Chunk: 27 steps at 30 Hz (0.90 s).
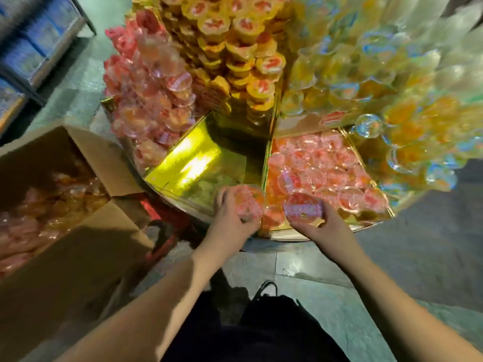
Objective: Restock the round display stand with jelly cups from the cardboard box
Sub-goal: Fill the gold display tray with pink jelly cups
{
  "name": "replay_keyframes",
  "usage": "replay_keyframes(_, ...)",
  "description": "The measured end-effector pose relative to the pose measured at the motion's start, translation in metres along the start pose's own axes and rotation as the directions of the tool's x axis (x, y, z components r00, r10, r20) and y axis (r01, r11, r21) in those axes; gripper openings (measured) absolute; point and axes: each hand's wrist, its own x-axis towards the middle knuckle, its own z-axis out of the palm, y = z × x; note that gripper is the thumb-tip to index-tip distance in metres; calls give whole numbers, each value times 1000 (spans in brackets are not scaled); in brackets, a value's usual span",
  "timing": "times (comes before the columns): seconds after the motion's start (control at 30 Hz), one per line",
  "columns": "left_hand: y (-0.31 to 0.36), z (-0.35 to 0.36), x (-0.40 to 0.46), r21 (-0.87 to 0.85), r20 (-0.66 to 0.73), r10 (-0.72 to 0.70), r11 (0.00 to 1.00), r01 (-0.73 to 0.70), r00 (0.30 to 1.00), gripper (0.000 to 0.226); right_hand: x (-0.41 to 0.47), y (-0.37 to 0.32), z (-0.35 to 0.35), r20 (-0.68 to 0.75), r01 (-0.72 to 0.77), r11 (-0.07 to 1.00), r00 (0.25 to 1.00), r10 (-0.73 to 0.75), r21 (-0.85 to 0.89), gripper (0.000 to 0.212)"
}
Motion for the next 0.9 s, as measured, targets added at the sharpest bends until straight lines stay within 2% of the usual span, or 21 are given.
replay_keyframes(0.13,10,34,20,75,100,-72,995,64,992,82,8,19,-31,-105,-20,998,994,26,61,62)
replay_keyframes(0.23,10,53,36,141,151,-109,986,87,982,86,15,33,-48,-168,-25,997,985,38,77,50)
replay_keyframes(0.5,-6,90,64,236,240,-66,972,8,969,81,33,71,-66,-183,-103,985,975,128,142,60)
replay_keyframes(0.67,-20,102,70,324,226,-8,944,-67,974,70,53,76,-70,-198,-93,990,974,113,108,53)
replay_keyframes(0.8,-37,110,75,396,179,34,912,-104,983,63,70,83,-68,-214,-91,990,970,113,110,70)
replay_keyframes(0.9,-49,115,76,451,165,72,881,-140,984,52,81,88,-67,-214,-103,989,969,123,101,71)
